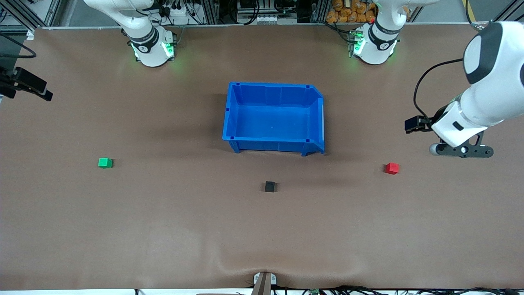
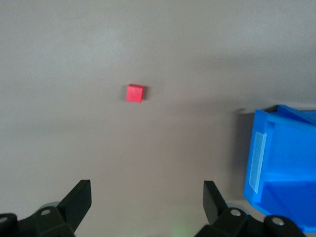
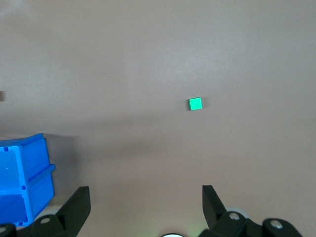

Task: Attach green and red cubes to black cube
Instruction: 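Move the left gripper down toward the red cube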

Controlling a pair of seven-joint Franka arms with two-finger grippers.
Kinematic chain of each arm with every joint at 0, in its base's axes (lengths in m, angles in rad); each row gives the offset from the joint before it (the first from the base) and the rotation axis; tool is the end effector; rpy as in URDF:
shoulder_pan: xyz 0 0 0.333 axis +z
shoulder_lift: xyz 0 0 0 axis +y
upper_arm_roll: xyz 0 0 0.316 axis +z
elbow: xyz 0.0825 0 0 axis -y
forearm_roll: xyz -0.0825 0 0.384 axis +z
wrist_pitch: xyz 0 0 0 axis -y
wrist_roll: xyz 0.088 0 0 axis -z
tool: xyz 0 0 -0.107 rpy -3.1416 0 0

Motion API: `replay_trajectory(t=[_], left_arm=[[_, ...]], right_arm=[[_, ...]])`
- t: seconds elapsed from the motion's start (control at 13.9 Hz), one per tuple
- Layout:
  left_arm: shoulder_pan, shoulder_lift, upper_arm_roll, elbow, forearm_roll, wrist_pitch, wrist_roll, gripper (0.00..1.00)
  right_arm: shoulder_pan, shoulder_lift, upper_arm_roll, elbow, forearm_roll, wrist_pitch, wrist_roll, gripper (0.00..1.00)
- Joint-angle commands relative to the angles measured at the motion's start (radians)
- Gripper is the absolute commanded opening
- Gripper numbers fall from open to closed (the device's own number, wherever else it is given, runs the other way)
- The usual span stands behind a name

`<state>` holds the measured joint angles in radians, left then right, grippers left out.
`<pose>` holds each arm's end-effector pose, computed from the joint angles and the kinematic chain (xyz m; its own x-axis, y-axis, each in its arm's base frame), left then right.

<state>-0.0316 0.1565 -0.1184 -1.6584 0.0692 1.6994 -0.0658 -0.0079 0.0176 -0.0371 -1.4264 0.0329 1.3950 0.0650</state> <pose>0.5931 -0.0790 0.5038 0.9895 -0.0928 -0.1108 -0.0994 -0.9935 -0.0561 0.5408 -0.0202 0.6668 0.9933 -0.1040 -0.0509 -0.1055 -0.9940 -0.0287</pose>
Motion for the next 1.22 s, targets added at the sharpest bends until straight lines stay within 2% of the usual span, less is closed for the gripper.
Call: replay_trajectory(t=[0.0,0.29,0.43,0.65,0.94,1.15], left_arm=[[0.004,-0.017,-0.009,-0.105,0.023,0.121,-0.015,1.0],[0.015,0.011,-0.007,-0.263,0.024,0.356,-0.015,1.0],[0.019,0.044,-0.006,-0.303,0.026,0.431,-0.015,1.0],[0.041,0.092,-0.004,-0.328,0.029,0.494,-0.011,1.0],[0.039,0.185,-0.007,-0.333,0.136,0.546,0.0,1.0],[0.044,0.205,-0.007,-0.331,0.142,0.562,0.04,1.0]], right_arm=[[-0.007,0.036,0.0,0.006,0.007,0.002,-0.014,1.0],[-0.014,0.08,0.0,0.006,0.002,0.036,-0.014,1.0],[-0.017,0.099,0.0,0.006,0.001,0.059,-0.014,1.0],[-0.027,0.156,0.0,0.007,0.004,0.067,-0.014,1.0],[-0.027,0.188,0.0,-0.003,0.007,0.13,-0.014,1.0],[-0.029,0.218,0.0,-0.003,0.009,0.131,-0.005,1.0]])
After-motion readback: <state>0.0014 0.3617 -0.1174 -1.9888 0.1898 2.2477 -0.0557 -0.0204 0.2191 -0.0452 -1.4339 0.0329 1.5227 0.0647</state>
